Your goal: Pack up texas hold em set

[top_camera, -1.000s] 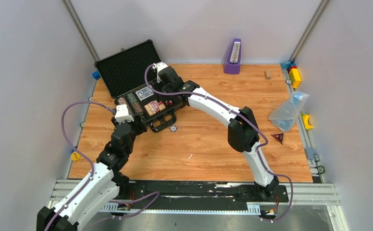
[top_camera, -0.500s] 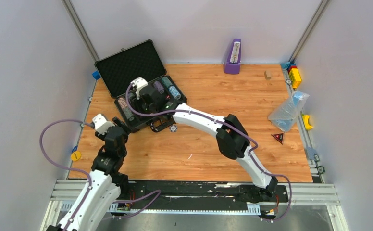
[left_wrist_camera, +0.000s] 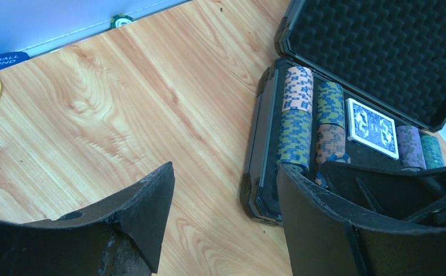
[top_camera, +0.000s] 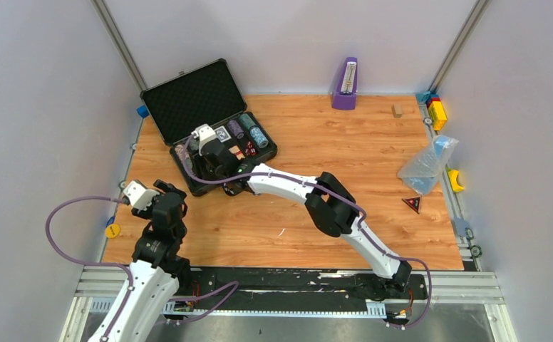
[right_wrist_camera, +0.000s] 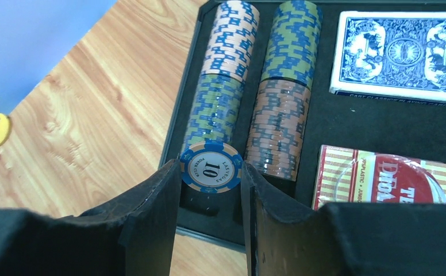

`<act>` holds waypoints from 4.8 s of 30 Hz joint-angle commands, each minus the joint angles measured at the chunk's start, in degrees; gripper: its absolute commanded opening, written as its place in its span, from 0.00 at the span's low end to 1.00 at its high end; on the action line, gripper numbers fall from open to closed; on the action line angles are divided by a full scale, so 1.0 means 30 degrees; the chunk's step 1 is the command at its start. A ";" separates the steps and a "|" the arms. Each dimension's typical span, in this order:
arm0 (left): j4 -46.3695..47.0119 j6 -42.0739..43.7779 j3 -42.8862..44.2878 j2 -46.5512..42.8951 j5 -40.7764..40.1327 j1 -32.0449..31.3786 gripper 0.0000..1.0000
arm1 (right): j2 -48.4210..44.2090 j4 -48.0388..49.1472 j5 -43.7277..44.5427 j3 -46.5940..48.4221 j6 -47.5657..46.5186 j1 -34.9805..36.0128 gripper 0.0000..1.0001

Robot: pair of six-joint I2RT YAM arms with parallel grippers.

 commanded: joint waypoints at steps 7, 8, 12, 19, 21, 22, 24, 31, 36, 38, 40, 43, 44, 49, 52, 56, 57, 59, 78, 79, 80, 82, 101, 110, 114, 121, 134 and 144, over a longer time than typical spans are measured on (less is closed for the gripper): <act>-0.0546 -0.1198 0.0020 -0.1045 -0.1206 0.0095 0.74 | 0.1590 0.1928 0.0623 0.0884 0.0077 0.0570 0.00; -0.0548 -0.1183 0.0005 -0.1098 -0.1204 0.0095 0.74 | 0.1625 0.1941 0.0646 0.0873 0.0056 0.0611 0.00; -0.0548 -0.1150 0.0028 -0.1110 -0.1183 0.0095 0.74 | 0.1821 0.1951 0.0598 0.0872 0.0084 0.0721 0.04; -0.0246 -0.0768 -0.0002 -0.1091 -0.0916 0.0095 0.74 | 0.1581 0.1859 0.0544 0.0959 -0.0002 0.0730 0.49; -0.0193 -0.0683 -0.0026 -0.1069 -0.0873 0.0095 0.74 | 0.1339 0.1751 0.0505 0.0960 -0.0032 0.0762 0.50; -0.0166 -0.0652 -0.0029 -0.1056 -0.0841 0.0095 0.74 | 0.1195 0.1673 0.0489 0.0960 -0.0033 0.0744 0.51; -0.0117 -0.0610 -0.0044 -0.1061 -0.0802 0.0095 0.74 | 0.0725 0.1542 0.0392 0.0826 0.0010 0.0767 0.58; 0.0648 0.0655 -0.0113 -0.1036 0.0005 0.0095 0.75 | -0.1805 0.1171 0.0732 -0.1059 0.0084 0.0737 0.77; 0.1164 0.1256 -0.0152 -0.0989 0.0786 0.0081 0.75 | -0.4922 0.1037 0.1973 -0.5169 0.0341 0.0740 0.78; 0.1807 0.2216 -0.0258 -0.1002 0.1573 0.0093 0.75 | -0.6403 0.1046 0.2275 -0.7235 0.0620 0.0710 0.77; 0.3202 0.4180 -0.0523 -0.0985 0.3668 0.0095 0.75 | -0.7952 0.0959 0.2319 -0.9190 0.0845 0.0657 0.78; 0.5609 0.7406 -0.1149 -0.0875 1.1357 0.0095 0.77 | -0.9390 -0.0391 0.2350 -1.1225 0.1379 0.0369 0.87; 0.6637 0.8117 -0.1269 -0.0807 1.2666 0.0095 0.78 | -0.9730 -0.1085 0.2334 -1.1660 0.1704 0.0168 0.90; 0.7397 0.8594 -0.0954 0.0878 1.5463 0.0095 0.82 | -1.0193 -0.5188 0.0153 -1.1874 0.2456 -0.1313 0.98; 0.7411 0.8633 -0.0600 0.1678 1.5788 0.0095 0.83 | -0.9312 -0.7357 0.0149 -1.1065 0.2227 -0.1693 0.97; 0.7772 0.8817 -0.0722 0.1850 1.6374 0.0095 0.84 | -0.7967 -0.7915 -0.0322 -1.0369 0.1931 -0.2130 0.91; 0.7830 0.8968 -0.0742 0.1786 1.6515 0.0095 0.84 | -0.7615 -0.7947 -0.0633 -1.0099 0.1992 -0.2316 0.88; 0.8017 0.9110 -0.0895 0.1608 1.6749 0.0095 0.84 | -0.6863 -0.8121 -0.1639 -0.9310 0.2102 -0.2749 0.84; 0.8079 0.9042 -0.0916 0.1574 1.6838 0.0095 0.86 | -0.2071 -1.1461 0.0639 -0.4833 0.1007 -0.2615 0.69; 0.8072 0.9015 -0.0918 0.1575 1.6827 0.0095 0.86 | -0.1835 -1.1723 0.0835 -0.4661 0.0940 -0.2541 0.69; 0.8015 0.8995 -0.0913 0.1575 1.6731 0.0095 0.86 | -0.1674 -1.1946 0.0874 -0.4551 0.0913 -0.2495 0.68; 0.7941 0.8942 -0.0887 0.1575 1.6567 0.0095 0.86 | -0.1436 -1.2137 0.0733 -0.4556 0.0843 -0.2473 0.65; 0.7794 0.8936 -0.0825 0.1458 1.6497 0.0080 0.86 | -0.6610 -1.2401 -0.1731 -0.6887 0.0564 -0.2495 0.00; 0.7682 0.8622 -0.0806 0.1394 1.6141 0.0095 0.85 | -0.7977 -1.0996 -0.2128 -0.6700 0.0889 -0.2409 0.00; 0.6573 0.7221 -0.0481 0.0840 1.1241 0.0103 0.84 | -0.8179 -0.8590 -0.2262 -0.6479 0.1416 -0.1976 0.00; 0.3454 0.4476 -0.1006 -0.2635 0.4765 0.0094 0.84 | -0.6586 -0.6084 -0.1290 -0.4193 0.1901 -0.0961 0.00; 0.4907 0.6078 0.0056 0.1751 0.8438 0.0095 0.88 | -1.1108 -0.2884 0.2300 -1.0976 0.1586 -0.0631 0.69; 0.5718 0.5537 0.1648 0.8183 1.0548 0.0124 0.58 | -1.4614 -0.1587 0.0543 -1.5894 0.3860 -0.3407 0.80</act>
